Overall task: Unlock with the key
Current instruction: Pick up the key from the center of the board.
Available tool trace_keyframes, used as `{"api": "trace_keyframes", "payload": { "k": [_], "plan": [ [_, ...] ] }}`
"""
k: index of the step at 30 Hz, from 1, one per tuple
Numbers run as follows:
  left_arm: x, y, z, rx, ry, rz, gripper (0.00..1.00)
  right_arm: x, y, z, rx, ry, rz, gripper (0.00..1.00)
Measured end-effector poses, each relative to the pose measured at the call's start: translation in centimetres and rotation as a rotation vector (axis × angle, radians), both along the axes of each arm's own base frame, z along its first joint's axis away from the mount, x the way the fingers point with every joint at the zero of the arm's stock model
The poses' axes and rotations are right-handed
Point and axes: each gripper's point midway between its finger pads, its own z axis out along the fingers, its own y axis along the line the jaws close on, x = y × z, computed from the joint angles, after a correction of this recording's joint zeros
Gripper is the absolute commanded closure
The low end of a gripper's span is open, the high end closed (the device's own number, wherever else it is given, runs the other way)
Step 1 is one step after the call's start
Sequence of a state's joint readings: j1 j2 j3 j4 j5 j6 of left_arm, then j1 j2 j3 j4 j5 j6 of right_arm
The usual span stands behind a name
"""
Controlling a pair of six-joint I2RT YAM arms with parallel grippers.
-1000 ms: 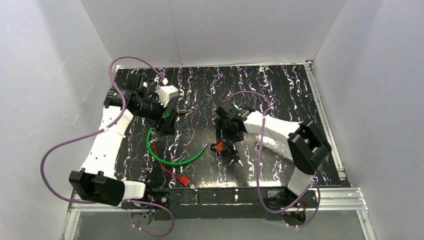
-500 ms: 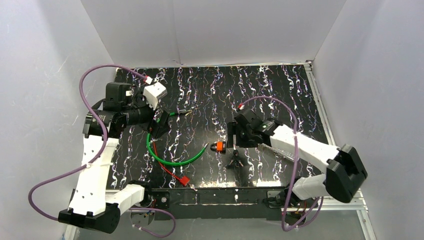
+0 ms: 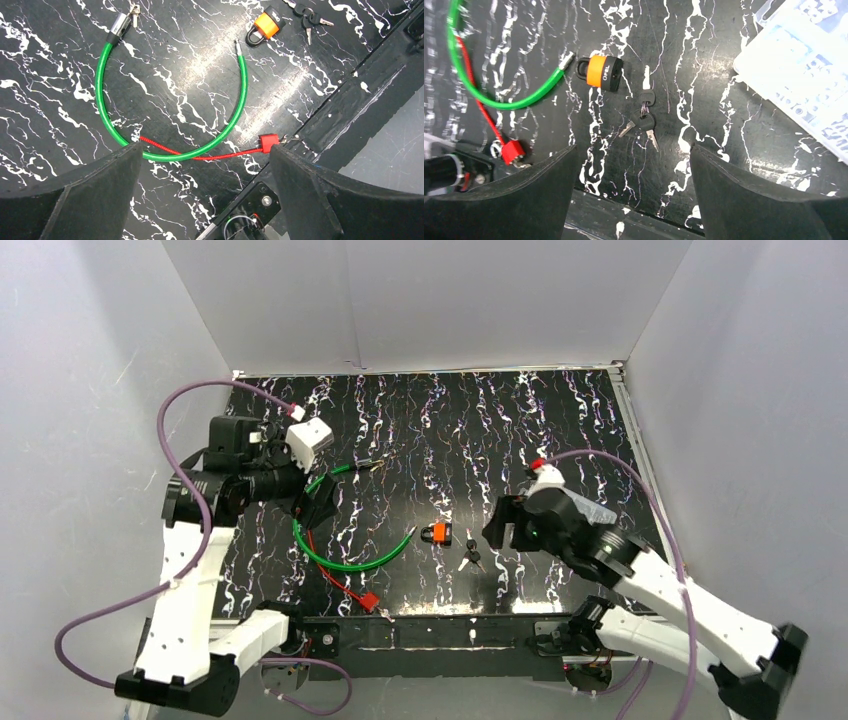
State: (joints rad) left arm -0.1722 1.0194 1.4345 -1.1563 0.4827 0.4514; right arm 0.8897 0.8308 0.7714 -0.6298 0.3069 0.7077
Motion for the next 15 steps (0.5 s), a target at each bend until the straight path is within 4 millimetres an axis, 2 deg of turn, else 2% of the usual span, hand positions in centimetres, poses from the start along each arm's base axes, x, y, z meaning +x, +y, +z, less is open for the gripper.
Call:
{"api": "trace_keyframes", "payload": {
  "k": [4, 10, 15],
  "plan": [
    [-0.9, 0.1, 0.4, -0.001, -0.039, -0.022, 0.02, -1.2, -0.9, -0.7, 0.093, -0.007, -0.001, 0.11],
    [-0.4, 0.2, -0.4, 0.019, -0.01, -0.03, 0.02, -2.2, 0.0, -4.2, 0.004, 0.134, 0.048, 0.13],
    [-0.3, 0.8, -1.8, 0.065, 0.016, -0.025, 0.02, -2.3, -0.1, -5.8, -0.047, 0.182, 0.043, 0.15]
  ]
}}
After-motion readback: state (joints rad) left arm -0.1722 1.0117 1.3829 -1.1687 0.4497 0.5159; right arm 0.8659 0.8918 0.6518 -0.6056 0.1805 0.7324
